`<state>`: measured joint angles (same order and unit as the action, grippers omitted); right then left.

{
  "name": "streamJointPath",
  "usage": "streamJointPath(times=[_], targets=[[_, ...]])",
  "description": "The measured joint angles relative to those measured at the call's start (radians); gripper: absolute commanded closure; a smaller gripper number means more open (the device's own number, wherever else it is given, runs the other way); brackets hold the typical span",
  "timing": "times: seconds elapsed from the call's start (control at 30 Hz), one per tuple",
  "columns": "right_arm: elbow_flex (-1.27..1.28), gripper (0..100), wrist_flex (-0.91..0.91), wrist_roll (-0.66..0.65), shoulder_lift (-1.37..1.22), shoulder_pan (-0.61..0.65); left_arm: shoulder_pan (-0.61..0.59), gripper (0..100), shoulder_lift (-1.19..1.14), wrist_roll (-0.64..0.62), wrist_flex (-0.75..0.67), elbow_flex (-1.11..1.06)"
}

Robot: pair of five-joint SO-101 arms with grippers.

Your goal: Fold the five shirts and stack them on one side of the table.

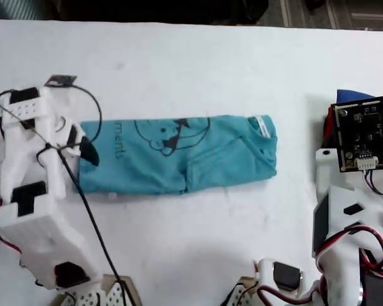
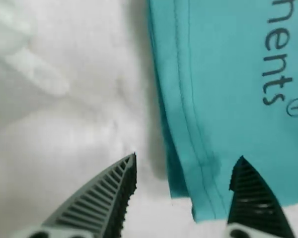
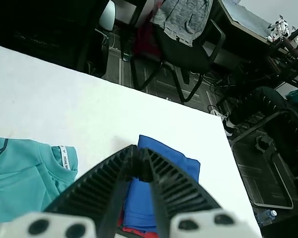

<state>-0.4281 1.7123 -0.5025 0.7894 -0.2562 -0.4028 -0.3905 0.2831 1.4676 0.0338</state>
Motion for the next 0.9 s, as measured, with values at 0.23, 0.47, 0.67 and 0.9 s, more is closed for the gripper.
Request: streamJointPath(times=[0.23,0.47,0.67,0.9], targets=[[0.0,98.1,0.0,0.0,0.0,0.0,0.012,79,-0.094,-0.017,-0.097,0.0],[0.0,98.1,0.0,0.0,0.0,0.0,0.061,98,-0.109,-0.026,-0.16,-0.009],[0.0,98.1,0.0,0.0,0.0,0.0,0.077,98,-0.109,-0.026,-0.173,-0.011],[0.0,98.1,0.0,0.0,0.0,0.0,0.017,98,-0.107,-0.026,-0.094,0.064]])
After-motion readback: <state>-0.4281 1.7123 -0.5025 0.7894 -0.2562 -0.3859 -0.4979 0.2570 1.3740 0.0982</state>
